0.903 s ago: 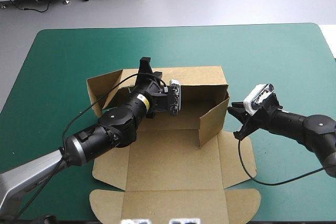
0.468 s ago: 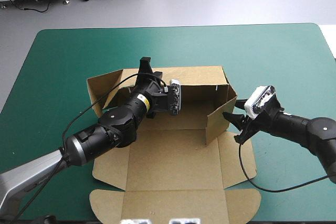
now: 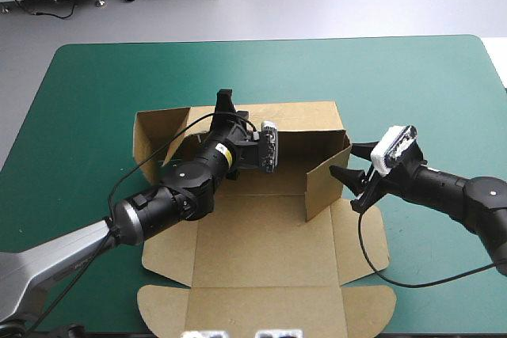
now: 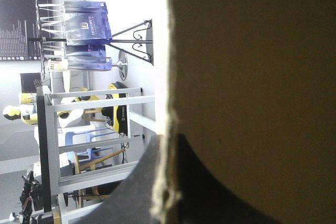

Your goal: Fold the box

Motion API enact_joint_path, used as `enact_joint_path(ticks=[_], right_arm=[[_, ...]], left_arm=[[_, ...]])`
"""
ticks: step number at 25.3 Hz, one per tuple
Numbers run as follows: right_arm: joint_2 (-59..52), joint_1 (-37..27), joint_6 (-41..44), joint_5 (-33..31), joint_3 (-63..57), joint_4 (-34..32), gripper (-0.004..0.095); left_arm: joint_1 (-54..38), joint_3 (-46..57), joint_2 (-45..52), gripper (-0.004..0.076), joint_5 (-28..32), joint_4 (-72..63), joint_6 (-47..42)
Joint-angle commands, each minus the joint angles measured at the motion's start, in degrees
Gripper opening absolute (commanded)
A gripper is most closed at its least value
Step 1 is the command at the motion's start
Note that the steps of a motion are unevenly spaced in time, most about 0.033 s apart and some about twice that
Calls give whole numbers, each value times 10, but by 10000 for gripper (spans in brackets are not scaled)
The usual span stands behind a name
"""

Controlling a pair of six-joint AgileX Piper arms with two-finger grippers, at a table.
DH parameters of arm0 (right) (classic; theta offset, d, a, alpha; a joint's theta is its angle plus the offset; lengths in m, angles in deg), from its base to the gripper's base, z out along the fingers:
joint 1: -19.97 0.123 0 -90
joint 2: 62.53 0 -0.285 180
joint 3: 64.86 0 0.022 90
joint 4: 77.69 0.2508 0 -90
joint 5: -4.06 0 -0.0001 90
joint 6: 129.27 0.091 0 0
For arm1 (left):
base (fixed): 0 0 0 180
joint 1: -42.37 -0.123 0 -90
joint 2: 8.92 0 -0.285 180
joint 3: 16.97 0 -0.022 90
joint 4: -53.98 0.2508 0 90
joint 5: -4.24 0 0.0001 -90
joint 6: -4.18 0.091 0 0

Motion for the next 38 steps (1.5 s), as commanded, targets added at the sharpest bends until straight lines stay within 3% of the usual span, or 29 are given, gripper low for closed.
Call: enact_joint_path(ticks=[1, 9, 14, 23, 27, 32, 35, 38], right_arm=[[-6, -1, -20, -19, 13, 43, 589], [28, 25, -34, -2, 23, 88, 588], [38, 105, -42, 130, 56, 96, 588], [38, 121, 3, 247, 62, 79, 586], [38, 123, 11, 212, 62, 86, 585], [38, 155, 21, 226, 62, 83, 571], [39, 173, 28, 244, 62, 80, 487], [47, 178, 74, 238, 62, 35, 342]], left_arm=[[3, -17, 16, -6, 12, 14, -13], [21, -24, 15, -6, 10, 18, -14], [30, -31, 15, -6, -20, 22, -15], [30, -31, 15, -6, -44, 4, -43], [30, -31, 12, -6, -25, 4, -44], [36, -31, 12, -6, -14, 2, -51], [42, -31, 12, -6, -12, 2, -51], [42, -31, 12, -6, -7, 2, -51]])
